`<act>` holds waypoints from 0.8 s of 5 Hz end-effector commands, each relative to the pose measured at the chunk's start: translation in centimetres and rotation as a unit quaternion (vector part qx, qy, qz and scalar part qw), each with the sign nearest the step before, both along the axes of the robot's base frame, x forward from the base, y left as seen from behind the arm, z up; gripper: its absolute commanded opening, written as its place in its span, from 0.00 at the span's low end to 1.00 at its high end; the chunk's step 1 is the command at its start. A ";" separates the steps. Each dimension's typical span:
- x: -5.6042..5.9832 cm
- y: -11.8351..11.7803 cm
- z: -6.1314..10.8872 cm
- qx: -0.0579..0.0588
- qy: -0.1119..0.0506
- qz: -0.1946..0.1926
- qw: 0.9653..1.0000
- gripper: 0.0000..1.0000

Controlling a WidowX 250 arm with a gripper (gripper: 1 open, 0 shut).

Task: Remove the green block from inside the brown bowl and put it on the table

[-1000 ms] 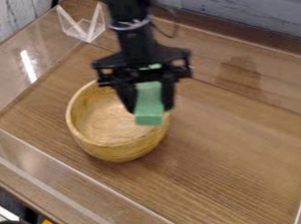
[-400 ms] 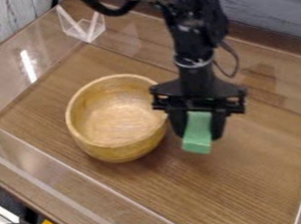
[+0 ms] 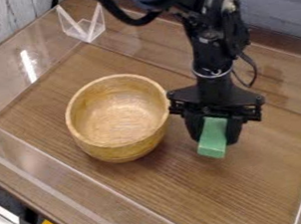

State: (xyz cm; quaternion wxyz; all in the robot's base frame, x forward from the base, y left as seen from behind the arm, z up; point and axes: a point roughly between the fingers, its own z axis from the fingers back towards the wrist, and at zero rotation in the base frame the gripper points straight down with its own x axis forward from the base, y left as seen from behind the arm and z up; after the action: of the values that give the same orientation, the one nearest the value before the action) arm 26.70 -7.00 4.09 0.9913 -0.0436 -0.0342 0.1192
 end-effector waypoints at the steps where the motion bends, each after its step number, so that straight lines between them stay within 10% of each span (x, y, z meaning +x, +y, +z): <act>1: 1.2 -0.5 1.5 -0.008 -0.031 -0.008 0.999 0.00; 4: 1.1 -0.8 2.4 -0.015 -0.045 -0.022 0.999 0.00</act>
State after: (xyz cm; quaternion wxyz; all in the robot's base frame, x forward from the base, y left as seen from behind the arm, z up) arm 27.05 -7.37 4.86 0.9922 -0.0551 -0.0466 0.1021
